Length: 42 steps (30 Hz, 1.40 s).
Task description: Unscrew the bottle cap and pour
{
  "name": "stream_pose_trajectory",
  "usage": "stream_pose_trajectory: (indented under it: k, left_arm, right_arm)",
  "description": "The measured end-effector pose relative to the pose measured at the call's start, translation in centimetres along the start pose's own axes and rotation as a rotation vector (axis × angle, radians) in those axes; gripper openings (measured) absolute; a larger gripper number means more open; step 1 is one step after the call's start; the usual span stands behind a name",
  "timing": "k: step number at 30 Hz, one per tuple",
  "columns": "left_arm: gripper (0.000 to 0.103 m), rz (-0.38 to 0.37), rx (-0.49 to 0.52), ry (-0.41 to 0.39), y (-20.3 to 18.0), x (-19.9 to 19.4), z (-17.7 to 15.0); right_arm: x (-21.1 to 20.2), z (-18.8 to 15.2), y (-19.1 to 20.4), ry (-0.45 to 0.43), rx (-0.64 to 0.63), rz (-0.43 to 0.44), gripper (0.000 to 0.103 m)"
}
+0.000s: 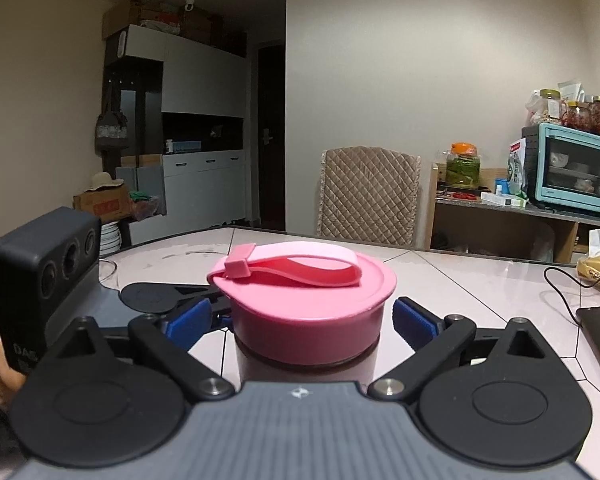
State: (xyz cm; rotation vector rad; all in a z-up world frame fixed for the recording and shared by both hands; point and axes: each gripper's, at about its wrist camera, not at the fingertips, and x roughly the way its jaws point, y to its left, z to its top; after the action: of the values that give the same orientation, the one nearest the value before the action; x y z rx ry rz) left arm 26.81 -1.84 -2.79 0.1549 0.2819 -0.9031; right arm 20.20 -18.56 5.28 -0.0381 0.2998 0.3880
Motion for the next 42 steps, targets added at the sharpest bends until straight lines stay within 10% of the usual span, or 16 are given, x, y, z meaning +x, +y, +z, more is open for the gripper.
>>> stream_pose_trajectory:
  k: [27,42]
  left_arm:
    - [0.090,0.000,0.000,0.000,0.1,-0.1,0.0]
    - [0.090,-0.001,-0.001,0.000,0.2,-0.1,-0.1]
  right_arm:
    - [0.9,0.0,1.3,-0.008,-0.005,-0.089,0.085]
    - [0.7,0.4,-2.8,0.006,-0.089,0.202,0.085]
